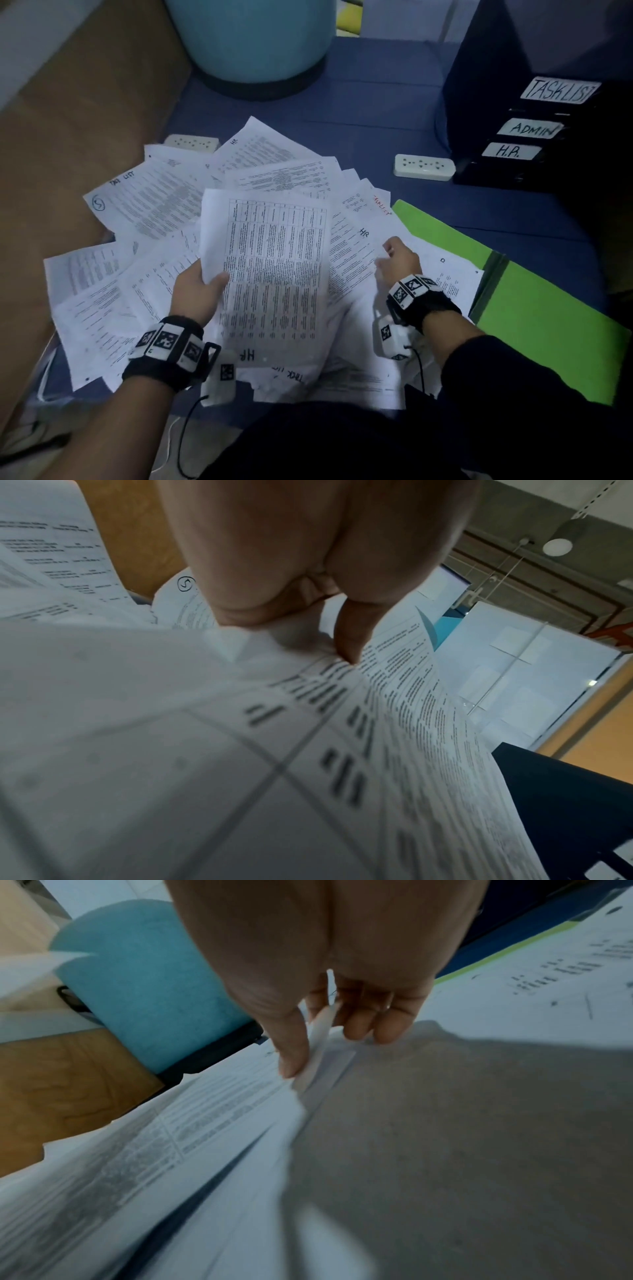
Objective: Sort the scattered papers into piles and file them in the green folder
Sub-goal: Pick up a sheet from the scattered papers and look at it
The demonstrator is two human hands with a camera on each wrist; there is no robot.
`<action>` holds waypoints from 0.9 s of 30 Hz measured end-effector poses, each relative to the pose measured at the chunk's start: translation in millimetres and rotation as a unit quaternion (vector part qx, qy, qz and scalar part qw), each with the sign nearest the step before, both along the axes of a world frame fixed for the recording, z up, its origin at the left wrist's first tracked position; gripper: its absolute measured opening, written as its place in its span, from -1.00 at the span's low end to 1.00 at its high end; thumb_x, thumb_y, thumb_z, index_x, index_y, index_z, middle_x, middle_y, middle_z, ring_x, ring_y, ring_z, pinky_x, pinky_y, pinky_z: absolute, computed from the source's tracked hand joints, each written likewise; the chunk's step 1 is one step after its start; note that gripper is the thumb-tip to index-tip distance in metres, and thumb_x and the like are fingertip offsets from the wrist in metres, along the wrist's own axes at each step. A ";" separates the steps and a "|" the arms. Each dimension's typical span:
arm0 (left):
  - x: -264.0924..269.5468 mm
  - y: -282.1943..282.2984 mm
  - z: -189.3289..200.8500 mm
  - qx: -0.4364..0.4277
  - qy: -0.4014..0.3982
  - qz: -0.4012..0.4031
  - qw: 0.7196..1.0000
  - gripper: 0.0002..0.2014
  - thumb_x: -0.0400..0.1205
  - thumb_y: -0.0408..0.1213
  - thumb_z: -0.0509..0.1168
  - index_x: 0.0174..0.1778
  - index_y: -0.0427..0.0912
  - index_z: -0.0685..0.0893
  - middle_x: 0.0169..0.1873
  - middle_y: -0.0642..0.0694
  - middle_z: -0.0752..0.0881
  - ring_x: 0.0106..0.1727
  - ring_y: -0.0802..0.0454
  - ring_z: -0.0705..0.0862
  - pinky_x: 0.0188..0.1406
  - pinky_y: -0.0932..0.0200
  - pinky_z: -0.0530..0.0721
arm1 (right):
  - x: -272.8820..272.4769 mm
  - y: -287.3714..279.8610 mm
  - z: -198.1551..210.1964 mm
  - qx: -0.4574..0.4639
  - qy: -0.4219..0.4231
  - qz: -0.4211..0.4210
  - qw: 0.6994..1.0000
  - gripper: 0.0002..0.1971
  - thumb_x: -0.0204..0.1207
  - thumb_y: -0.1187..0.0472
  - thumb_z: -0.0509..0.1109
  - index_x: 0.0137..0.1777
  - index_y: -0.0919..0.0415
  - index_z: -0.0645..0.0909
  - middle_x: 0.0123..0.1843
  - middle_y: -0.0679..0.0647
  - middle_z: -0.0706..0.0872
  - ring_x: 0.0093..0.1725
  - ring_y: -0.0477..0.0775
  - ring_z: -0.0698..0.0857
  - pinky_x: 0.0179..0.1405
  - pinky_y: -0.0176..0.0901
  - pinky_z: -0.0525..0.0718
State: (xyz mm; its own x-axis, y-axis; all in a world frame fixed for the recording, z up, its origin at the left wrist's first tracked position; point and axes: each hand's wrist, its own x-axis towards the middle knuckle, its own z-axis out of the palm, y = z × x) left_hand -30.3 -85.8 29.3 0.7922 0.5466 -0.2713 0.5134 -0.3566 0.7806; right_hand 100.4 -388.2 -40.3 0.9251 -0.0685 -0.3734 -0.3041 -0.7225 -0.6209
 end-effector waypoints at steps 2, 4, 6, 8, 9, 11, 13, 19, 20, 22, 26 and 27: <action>-1.2 -3.0 2.2 0.000 0.002 -0.004 1.000 -0.94 0.61 -0.34 0.32 -0.05 -0.16 0.57 -0.04 -0.34 0.71 0.00 -0.32 0.69 0.03 -0.20 0.68 | -1.0 -5.0 9.8 0.056 -0.046 -0.030 0.997 -0.92 0.55 0.44 0.24 -0.09 0.29 0.53 -0.21 0.14 0.56 -0.35 0.09 0.48 -0.50 -0.22 0.36; -3.2 -4.3 4.9 -0.004 0.005 -0.018 1.000 -0.96 0.62 -0.33 0.31 -0.06 -0.18 0.59 -0.04 -0.34 0.72 0.01 -0.31 0.69 0.01 -0.15 0.67 | -2.3 -10.1 23.9 0.098 -0.086 -0.044 0.991 -0.86 0.54 0.44 0.23 -0.15 0.24 0.56 -0.26 0.14 0.58 -0.35 0.09 0.47 -0.52 -0.26 0.37; -4.6 -4.1 10.1 -0.009 0.002 -0.036 0.999 -0.94 0.62 -0.29 0.30 -0.05 -0.20 0.62 -0.04 -0.33 0.73 0.00 -0.30 0.70 0.01 -0.17 0.68 | -2.7 -15.3 42.2 0.123 -0.134 -0.042 0.982 -0.81 0.55 0.41 0.26 -0.15 0.11 0.59 -0.27 0.11 0.59 -0.33 0.09 0.50 -0.42 -0.25 0.40; -3.5 -2.4 15.1 -0.014 -0.009 -0.052 0.999 -0.90 0.63 -0.27 0.30 -0.03 -0.21 0.65 -0.05 -0.31 0.74 -0.01 -0.29 0.70 -0.01 -0.16 0.68 | -6.2 -16.3 60.3 0.172 -0.168 -0.028 0.970 -0.82 0.56 0.38 0.28 -0.14 0.07 0.59 -0.31 0.04 0.57 -0.34 0.07 0.49 -0.33 -0.23 0.46; -2.2 -1.5 17.8 -0.014 -0.015 -0.054 0.998 -0.90 0.64 -0.27 0.30 -0.02 -0.20 0.65 -0.06 -0.29 0.74 -0.02 -0.27 0.70 -0.05 -0.11 0.67 | -9.0 -15.3 67.0 0.196 -0.177 -0.012 0.964 -0.81 0.55 0.36 0.29 -0.15 0.04 0.59 -0.33 -0.02 0.56 -0.34 0.04 0.49 -0.28 -0.18 0.50; 0.5 0.4 24.7 -0.018 -0.029 -0.064 0.997 -0.89 0.64 -0.26 0.29 0.01 -0.20 0.64 -0.05 -0.27 0.73 -0.02 -0.24 0.69 -0.10 -0.02 0.64 | -18.0 -7.8 81.2 0.223 -0.184 0.015 0.957 -0.79 0.51 0.27 0.29 -0.21 -0.10 0.59 -0.34 -0.11 0.56 -0.31 0.03 0.50 -0.24 -0.04 0.56; 5.6 2.0 28.1 -0.029 -0.042 -0.075 0.996 -0.85 0.65 -0.27 0.28 0.08 -0.21 0.65 -0.02 -0.24 0.74 0.01 -0.21 0.70 -0.01 -0.05 0.66 | -23.1 2.2 93.8 0.250 -0.182 0.019 0.951 -0.81 0.45 0.21 0.27 -0.25 -0.13 0.59 -0.31 -0.03 0.57 -0.29 0.08 0.52 -0.25 0.11 0.63; 7.8 22.7 32.8 -0.065 -0.055 -0.131 0.988 -0.67 0.65 -0.37 0.29 0.27 -0.02 0.43 -0.07 0.00 0.74 -0.03 0.01 0.73 0.02 0.03 0.66 | -37.1 42.9 122.6 0.308 -0.173 0.008 0.935 -0.64 0.49 0.51 0.22 -0.30 0.00 0.60 -0.41 -0.06 0.57 -0.40 0.03 0.50 -0.39 -0.10 0.50; 7.5 27.6 33.4 -0.064 -0.049 -0.126 0.989 -0.61 0.65 -0.38 0.29 0.34 -0.02 0.38 -0.10 0.00 0.73 -0.07 0.01 0.73 -0.02 0.03 0.66 | -40.0 49.3 125.1 0.317 -0.170 0.003 0.933 -0.64 0.50 0.52 0.22 -0.27 0.03 0.60 -0.38 0.01 0.59 -0.40 0.04 0.53 -0.42 -0.12 0.53; 5.6 43.2 29.7 -0.052 -0.041 -0.126 0.990 -0.57 0.65 -0.38 0.28 0.43 -0.09 0.38 0.00 -0.06 0.72 0.01 -0.02 0.71 0.09 0.00 0.65 | -49.1 60.2 125.3 0.337 -0.156 -0.032 0.928 -0.74 0.59 0.45 0.25 -0.19 0.08 0.59 -0.27 0.15 0.62 -0.44 0.05 0.57 -0.47 -0.14 0.60; 1.0 81.7 18.9 -0.015 -0.018 -0.100 0.995 -0.62 0.61 -0.16 0.27 0.31 -0.24 0.57 0.24 -0.16 0.67 0.26 -0.18 0.63 0.31 -0.19 0.57 | -75.4 70.8 85.8 0.254 -0.073 -0.092 0.960 -0.89 0.62 0.11 0.34 -0.10 0.11 0.54 -0.09 0.22 0.71 -0.43 0.08 0.63 -0.39 -0.11 0.62; -0.8 89.1 18.5 -0.016 -0.027 -0.090 0.995 -0.73 0.62 -0.23 0.28 0.21 -0.23 0.60 0.15 -0.14 0.70 0.16 -0.17 0.66 0.24 -0.13 0.60 | -81.7 71.5 69.9 0.186 -0.039 -0.083 0.978 -0.83 0.58 0.03 0.39 -0.06 0.12 0.55 -0.04 0.20 0.74 -0.35 0.10 0.66 -0.31 -0.08 0.64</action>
State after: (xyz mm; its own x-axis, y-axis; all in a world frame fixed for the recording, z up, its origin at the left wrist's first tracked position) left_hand -31.0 3.3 47.8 0.8903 0.3862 -0.2411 0.4006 -0.4130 0.8179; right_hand 18.8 -316.8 29.7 0.9397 -0.0926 -0.3291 -0.3385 -0.3874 -0.8575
